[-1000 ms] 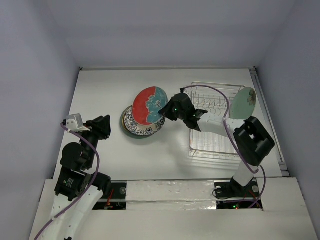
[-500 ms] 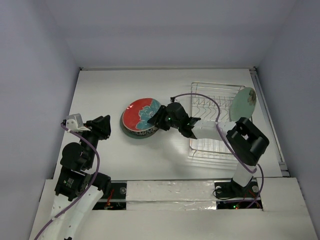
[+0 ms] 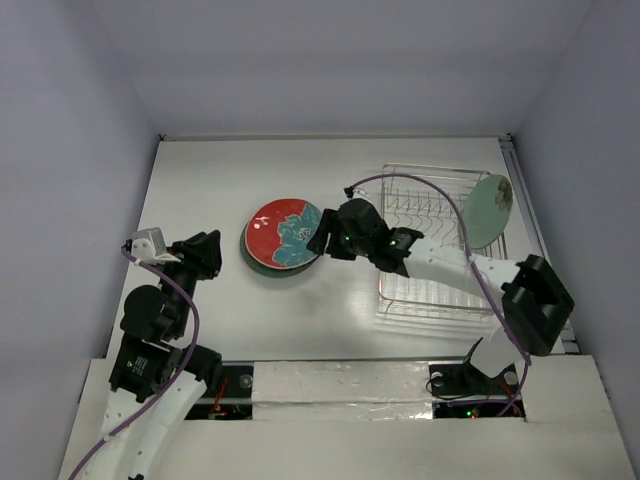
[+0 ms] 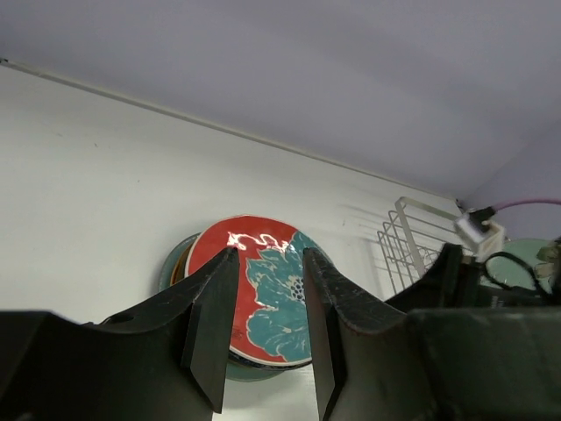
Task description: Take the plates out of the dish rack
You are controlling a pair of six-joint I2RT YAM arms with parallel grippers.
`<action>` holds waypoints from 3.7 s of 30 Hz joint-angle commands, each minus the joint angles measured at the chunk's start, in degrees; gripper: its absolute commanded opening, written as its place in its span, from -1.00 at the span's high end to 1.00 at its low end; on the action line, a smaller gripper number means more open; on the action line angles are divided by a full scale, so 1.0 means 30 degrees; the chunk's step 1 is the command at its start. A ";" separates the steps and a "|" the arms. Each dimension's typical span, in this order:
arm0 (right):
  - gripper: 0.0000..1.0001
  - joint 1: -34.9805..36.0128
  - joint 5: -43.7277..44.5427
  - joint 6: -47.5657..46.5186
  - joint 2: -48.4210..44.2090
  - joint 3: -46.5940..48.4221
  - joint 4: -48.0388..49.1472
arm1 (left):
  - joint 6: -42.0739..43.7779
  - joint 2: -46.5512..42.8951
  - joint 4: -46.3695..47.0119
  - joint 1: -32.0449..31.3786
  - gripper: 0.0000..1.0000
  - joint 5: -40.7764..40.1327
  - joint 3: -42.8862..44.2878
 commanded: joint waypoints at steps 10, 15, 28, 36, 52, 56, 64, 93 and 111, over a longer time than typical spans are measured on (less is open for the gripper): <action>1.00 -0.4506 1.0946 -0.2412 -0.8633 0.0028 -0.8893 | 0.0025 -0.0066 0.0844 -0.0085 0.60 0.0070 0.0126; 0.82 -1.0687 1.0812 -0.4870 -1.1595 -0.0442 -0.8959 | 0.0172 -0.0651 0.0843 -0.0085 1.00 0.0070 0.0185; -0.35 -1.7521 0.8384 -1.1667 -0.7176 0.1054 -0.9138 | 0.0142 -0.0213 0.0756 -0.0290 0.49 0.0070 0.0156; 0.12 -1.8490 0.7968 -1.2110 -0.4306 0.1989 -0.8901 | 0.0142 -0.0476 0.0697 -0.0466 0.46 0.0070 0.0156; 1.00 -1.7555 0.9432 -1.4043 -0.3364 0.7402 -1.1652 | 0.0172 -0.0594 0.0814 -0.0642 0.45 0.0070 0.0127; 1.00 -1.6938 0.9579 -1.4132 -0.4008 0.9570 -1.2267 | 0.0142 -0.0593 0.0843 -0.0642 0.45 0.0070 0.0126; 1.00 -1.5563 0.8821 -1.3080 -0.5501 1.2157 -1.2770 | 0.0142 -0.0564 0.0843 -0.0642 0.44 0.0070 0.0097; 1.00 -0.2934 -0.3224 0.2534 0.1113 0.3513 0.6742 | -0.0180 0.1632 0.0492 -0.0642 0.29 0.0070 0.0097; -0.10 -0.1322 -0.2081 0.1663 0.2820 0.2928 0.3407 | -0.0209 0.1604 0.0492 -0.0818 0.25 0.0070 0.0068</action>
